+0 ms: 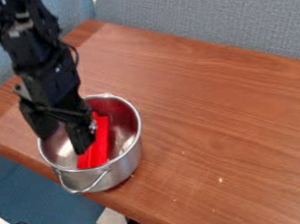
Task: Put the red object in the metal pot
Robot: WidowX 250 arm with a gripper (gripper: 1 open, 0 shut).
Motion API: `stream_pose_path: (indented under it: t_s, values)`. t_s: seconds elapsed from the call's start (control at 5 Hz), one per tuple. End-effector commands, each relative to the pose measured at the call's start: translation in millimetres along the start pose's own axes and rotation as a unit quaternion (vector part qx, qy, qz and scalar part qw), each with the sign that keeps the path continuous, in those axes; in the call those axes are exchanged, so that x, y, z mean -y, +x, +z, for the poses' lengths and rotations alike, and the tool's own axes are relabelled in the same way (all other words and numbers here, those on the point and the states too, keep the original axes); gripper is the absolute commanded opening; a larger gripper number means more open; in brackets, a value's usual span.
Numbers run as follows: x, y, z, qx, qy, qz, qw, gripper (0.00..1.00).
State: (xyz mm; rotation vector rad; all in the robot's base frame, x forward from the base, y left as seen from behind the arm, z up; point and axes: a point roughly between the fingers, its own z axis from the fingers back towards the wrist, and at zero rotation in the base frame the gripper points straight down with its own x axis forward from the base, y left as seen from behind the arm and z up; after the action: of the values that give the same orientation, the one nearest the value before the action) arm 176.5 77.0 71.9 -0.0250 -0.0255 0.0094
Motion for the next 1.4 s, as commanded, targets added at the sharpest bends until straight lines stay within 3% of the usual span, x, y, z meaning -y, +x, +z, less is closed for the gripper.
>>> stream_pose_path:
  t_s: [0.0, 0.4, 0.6, 0.8, 1.0, 1.2]
  values:
    - [-3.8, -5.0, -16.8, -0.002, 0.001, -0.015, 0.9999, 1.0]
    - [-10.1, 8.4, 9.7, 0.004, 0.002, -0.046, 0.9989, 1.0]
    - [3.6, 13.1, 11.1, 0.005, 0.013, -0.007, 0.9999, 1.0]
    - [25.1, 18.3, -1.3, -0.004, 0.019, 0.024, 0.9995, 1.0]
    - [37.7, 19.1, 5.6, -0.013, 0.028, -0.003, 0.9995, 1.0]
    - [37.5, 15.1, 24.9, -0.015, 0.028, -0.018, 0.9993, 1.0]
